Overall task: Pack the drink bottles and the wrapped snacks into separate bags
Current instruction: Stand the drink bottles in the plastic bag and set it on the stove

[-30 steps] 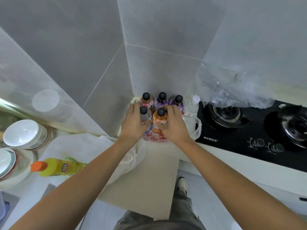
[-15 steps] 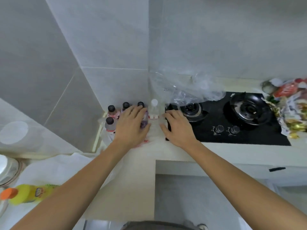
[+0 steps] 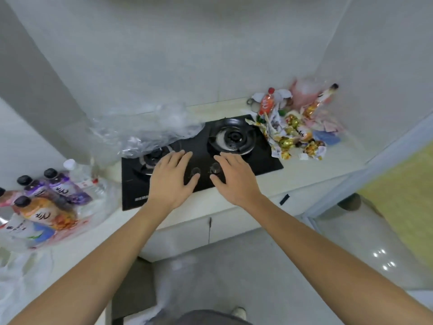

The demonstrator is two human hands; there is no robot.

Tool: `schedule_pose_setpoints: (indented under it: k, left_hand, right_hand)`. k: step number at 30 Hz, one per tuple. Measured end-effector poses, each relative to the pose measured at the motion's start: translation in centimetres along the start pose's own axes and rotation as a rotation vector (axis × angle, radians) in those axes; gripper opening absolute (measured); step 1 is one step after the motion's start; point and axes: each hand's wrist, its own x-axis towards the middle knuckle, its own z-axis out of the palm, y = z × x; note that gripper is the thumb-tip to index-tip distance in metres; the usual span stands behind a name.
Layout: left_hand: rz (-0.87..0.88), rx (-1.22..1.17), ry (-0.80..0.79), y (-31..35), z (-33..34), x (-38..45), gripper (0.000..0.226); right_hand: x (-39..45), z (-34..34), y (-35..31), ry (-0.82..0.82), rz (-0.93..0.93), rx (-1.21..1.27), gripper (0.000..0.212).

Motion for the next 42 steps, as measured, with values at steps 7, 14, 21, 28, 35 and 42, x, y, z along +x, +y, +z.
schedule_pose_setpoints:
  k: [7,14,21,28,35,42]
  left_hand:
    - [0.159,-0.059,-0.009,12.2,3.3,7.6,0.063]
    - [0.207,-0.122,-0.043,18.8,8.9,16.3,0.063]
    - [0.2,-0.208,-0.081,22.8,15.3,27.9,0.062]
    - [0.133,-0.15,-0.121,24.3,18.5,38.6,0.059]
    - [-0.019,-0.143,-0.128,25.4,22.1,46.5,0.062]
    - [-0.273,-0.129,-0.154,25.9,25.3,52.0,0.06]
  right_hand:
    - [-2.1,-5.6,12.1,0.025,0.187,-0.029,0.059]
    - [-0.3,-7.4,23.4,0.062,0.315,-0.051,0.052]
    - [5.7,-7.7,35.4,0.071,0.4,-0.026,0.042]
    - [12.0,-8.8,46.0,-0.037,0.515,-0.032,0.052]
    - [19.4,-9.2,56.0,-0.046,0.545,0.023,0.069]
    - [27.7,-7.8,64.7,0.044,0.702,0.256,0.069]
